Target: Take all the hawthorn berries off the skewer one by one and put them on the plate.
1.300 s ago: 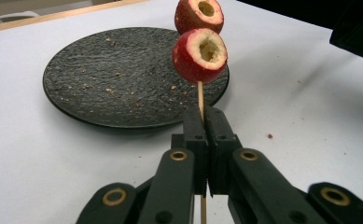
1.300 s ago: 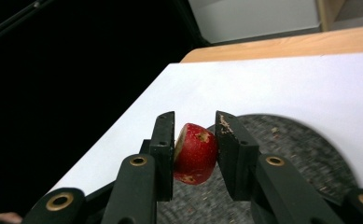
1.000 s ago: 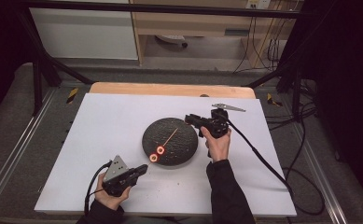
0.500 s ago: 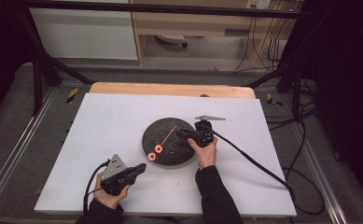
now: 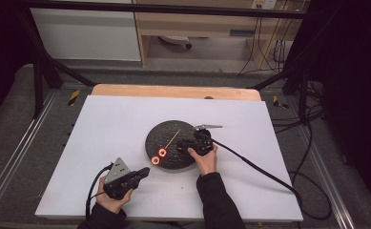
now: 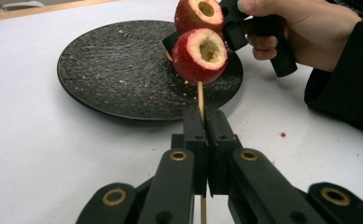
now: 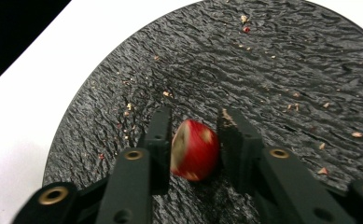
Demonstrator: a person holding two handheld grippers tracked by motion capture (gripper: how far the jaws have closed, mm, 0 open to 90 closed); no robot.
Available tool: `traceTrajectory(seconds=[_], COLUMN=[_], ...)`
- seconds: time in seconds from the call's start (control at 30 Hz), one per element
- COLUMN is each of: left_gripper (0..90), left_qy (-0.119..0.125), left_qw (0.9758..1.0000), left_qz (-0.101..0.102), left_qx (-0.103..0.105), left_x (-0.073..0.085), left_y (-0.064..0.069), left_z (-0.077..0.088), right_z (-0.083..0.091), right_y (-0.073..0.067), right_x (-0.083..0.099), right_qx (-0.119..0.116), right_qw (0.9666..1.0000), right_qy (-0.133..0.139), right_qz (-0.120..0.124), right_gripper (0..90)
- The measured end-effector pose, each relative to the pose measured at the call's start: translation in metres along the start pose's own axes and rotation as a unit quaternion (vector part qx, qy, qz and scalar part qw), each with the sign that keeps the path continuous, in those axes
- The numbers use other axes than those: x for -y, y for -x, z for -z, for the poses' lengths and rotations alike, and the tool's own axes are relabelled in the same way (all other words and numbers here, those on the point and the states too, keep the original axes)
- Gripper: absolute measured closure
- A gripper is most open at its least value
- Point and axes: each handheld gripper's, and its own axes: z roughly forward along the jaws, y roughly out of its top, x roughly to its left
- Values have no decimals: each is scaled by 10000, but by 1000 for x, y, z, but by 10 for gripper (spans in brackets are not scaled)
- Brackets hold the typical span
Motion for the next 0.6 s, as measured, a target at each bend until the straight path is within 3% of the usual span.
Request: traceTrajectory(seconds=[0.17, 0.2, 0.23, 0.27, 0.3, 0.37, 0.4, 0.6], left_gripper=[883, 883, 883, 883, 883, 883, 883, 883], left_qy=[-17, -15, -20, -20, -17, -21, -27, -35], left_qw=[10000, 10000, 10000, 10000, 10000, 10000, 10000, 10000], left_qz=[6, 9, 12, 11, 10, 2, 2, -5], left_qx=[2, -4, -5, -8, -8, -8, -9, -19], left_x=[0, 0, 0, 0, 0, 0, 0, 0], left_y=[0, 0, 0, 0, 0, 0, 0, 0], left_z=[0, 0, 0, 0, 0, 0, -1, -1], right_z=[7, 13, 13, 19, 19, 30, 30, 49], right_y=[-3, -6, -6, -10, -10, -16, -16, -31], right_x=[-3, -5, -5, -6, -6, -7, -7, -3], right_qx=[13, -10, -10, -34, -34, -67, -67, -292], right_qw=[9999, 9997, 9997, 9993, 9993, 9984, 9984, 9968], right_qy=[77, 152, 152, 225, 225, 294, 294, 262], right_qz=[98, 172, 172, 299, 299, 472, 472, 701], right_gripper=[562, 497, 497, 421, 421, 307, 307, 101])
